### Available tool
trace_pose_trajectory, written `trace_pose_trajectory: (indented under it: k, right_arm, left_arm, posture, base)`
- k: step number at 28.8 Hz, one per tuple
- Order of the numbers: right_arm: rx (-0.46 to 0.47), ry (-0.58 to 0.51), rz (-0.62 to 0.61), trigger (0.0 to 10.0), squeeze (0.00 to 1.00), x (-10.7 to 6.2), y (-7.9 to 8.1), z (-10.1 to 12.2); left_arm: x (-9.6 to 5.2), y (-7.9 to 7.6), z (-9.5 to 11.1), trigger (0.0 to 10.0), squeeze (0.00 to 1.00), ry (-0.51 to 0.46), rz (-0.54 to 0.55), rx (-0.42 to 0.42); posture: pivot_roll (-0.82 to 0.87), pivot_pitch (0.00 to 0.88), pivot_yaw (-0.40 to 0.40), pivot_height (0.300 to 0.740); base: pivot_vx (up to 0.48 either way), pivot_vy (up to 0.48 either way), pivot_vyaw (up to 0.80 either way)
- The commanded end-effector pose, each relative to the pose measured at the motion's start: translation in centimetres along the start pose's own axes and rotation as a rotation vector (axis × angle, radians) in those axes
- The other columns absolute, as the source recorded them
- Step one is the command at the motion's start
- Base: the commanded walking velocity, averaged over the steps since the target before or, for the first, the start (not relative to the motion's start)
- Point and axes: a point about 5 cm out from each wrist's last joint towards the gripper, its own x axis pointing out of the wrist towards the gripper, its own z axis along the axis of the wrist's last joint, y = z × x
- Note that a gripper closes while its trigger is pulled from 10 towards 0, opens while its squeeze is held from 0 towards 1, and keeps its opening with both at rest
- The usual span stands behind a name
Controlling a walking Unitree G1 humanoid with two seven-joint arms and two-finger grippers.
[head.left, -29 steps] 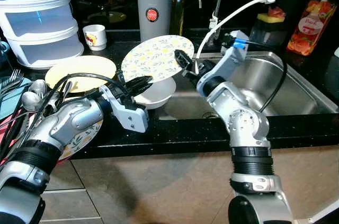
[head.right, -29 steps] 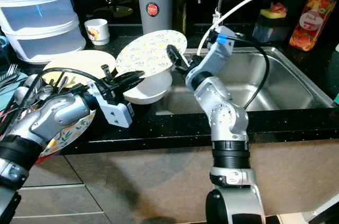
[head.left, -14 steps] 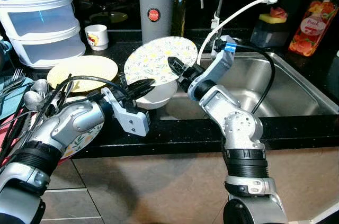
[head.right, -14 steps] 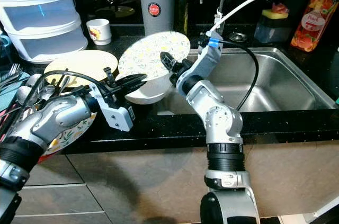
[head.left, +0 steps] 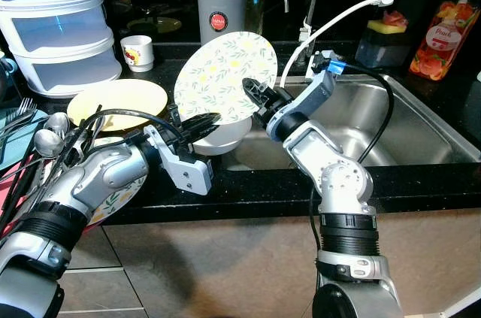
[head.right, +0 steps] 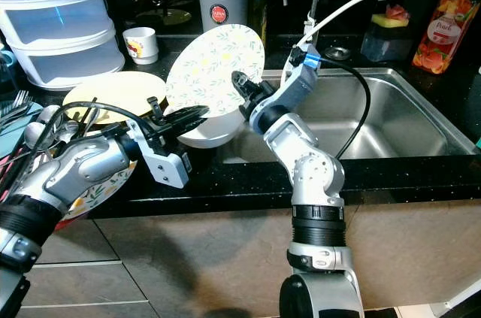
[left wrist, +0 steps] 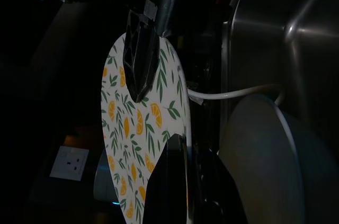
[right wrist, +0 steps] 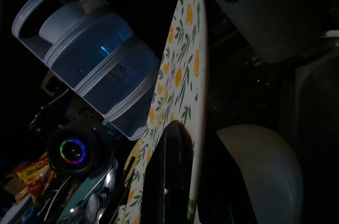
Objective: Kitchen organization
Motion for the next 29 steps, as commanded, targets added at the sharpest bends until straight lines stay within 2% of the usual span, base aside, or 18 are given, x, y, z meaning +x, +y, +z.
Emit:
trace_pose_trajectory:
  k: [1,5,11,12,16,17,18,19,20,22,24,26,27,28,29]
  right_arm:
    - [0.004,0.024,-0.026,0.0,0.00,-0.1,-0.3,-0.5]
    - [0.047,-0.013,-0.038,0.0,0.00,0.0,-0.6,0.1]
    - [0.061,-0.062,-0.051,0.0,0.00,0.0,-1.0,1.1]
    - [0.088,-0.118,-0.055,0.0,0.00,0.0,-1.2,2.3]
    - [0.119,-0.187,-0.059,0.0,0.00,-0.1,-1.5,3.7]
    - [0.114,-0.219,-0.065,0.0,0.00,-0.2,-1.7,4.4]
    - [0.114,-0.219,-0.065,0.0,0.00,-0.2,-1.7,4.4]
    - [0.064,-0.298,-0.101,0.0,0.00,-0.5,-2.2,5.8]
    - [0.064,-0.298,-0.101,0.0,0.00,-0.5,-2.2,5.8]
    - [-0.006,-0.373,-0.143,0.0,0.00,-0.9,-2.7,7.1]
    - [-0.108,-0.434,-0.196,0.0,0.00,-1.3,-3.1,8.1]
    - [-0.108,-0.434,-0.196,0.0,0.00,-1.3,-3.1,8.1]
    - [-0.168,-0.473,-0.229,0.0,0.00,-1.6,-3.4,8.6]
    - [-0.168,-0.473,-0.229,0.0,0.00,-1.6,-3.4,8.6]
    - [-0.232,-0.504,-0.256,0.0,0.00,-1.9,-3.6,9.0]
  left_arm:
    - [0.6,0.6,0.4,10.0,1.00,-0.022,0.044,-0.010]
    - [0.6,1.1,-0.1,10.0,1.00,0.010,0.084,-0.002]
    - [0.3,1.9,-0.7,10.0,1.00,0.064,0.146,0.029]
    - [0.1,2.4,-1.1,10.0,0.00,0.095,0.188,0.039]
    - [-0.3,3.1,-1.3,10.0,0.00,0.117,0.252,0.052]
    - [-0.5,3.7,-1.3,10.0,0.00,0.120,0.313,0.028]
    - [-0.5,3.7,-1.3,10.0,0.00,0.120,0.313,0.028]
    - [-0.8,4.6,-1.7,10.0,0.00,0.150,0.410,-0.049]
    - [-0.8,4.6,-1.7,10.0,0.00,0.150,0.410,-0.049]
    - [-1.0,4.8,-2.2,10.0,0.00,0.192,0.464,-0.151]
    - [-0.8,4.2,-2.6,10.0,0.00,0.210,0.510,-0.361]
    - [-0.8,4.2,-2.6,10.0,0.00,0.210,0.510,-0.361]
    - [-0.4,3.8,-2.4,10.0,0.00,0.191,0.530,-0.503]
    - [-0.4,3.8,-2.4,10.0,0.00,0.191,0.530,-0.503]
    - [-0.1,3.3,-2.0,10.0,0.00,0.158,0.542,-0.616]
  posture:
    - [0.03,0.025,0.010,0.740]
    - [0.03,0.030,0.008,0.740]
    - [0.03,0.027,0.009,0.740]
    - [0.03,0.026,0.010,0.740]
    - [0.03,0.029,0.011,0.740]
    - [0.03,0.025,0.011,0.740]
    - [0.03,0.025,0.011,0.740]
    - [0.03,0.026,0.012,0.740]
    - [0.03,0.026,0.012,0.740]
    - [0.03,0.026,0.011,0.740]
    - [0.03,0.027,0.010,0.740]
    - [0.03,0.027,0.010,0.740]
    - [0.03,0.027,0.010,0.740]
    - [0.03,0.027,0.010,0.740]
    - [0.02,0.027,0.009,0.740]
  base:
    - [0.000,0.000,0.00]
    - [0.000,0.000,0.00]
    - [0.000,0.000,0.00]
    - [0.000,0.000,0.00]
    - [0.000,0.000,0.00]
    - [0.000,0.000,0.00]
    - [0.000,0.000,0.00]
    - [0.000,0.000,0.00]
    - [0.000,0.000,0.00]
    - [0.000,0.000,0.00]
    - [0.000,0.000,0.00]
    - [0.000,0.000,0.00]
    - [0.000,0.000,0.00]
    - [0.000,0.000,0.00]
    - [0.000,0.000,0.00]
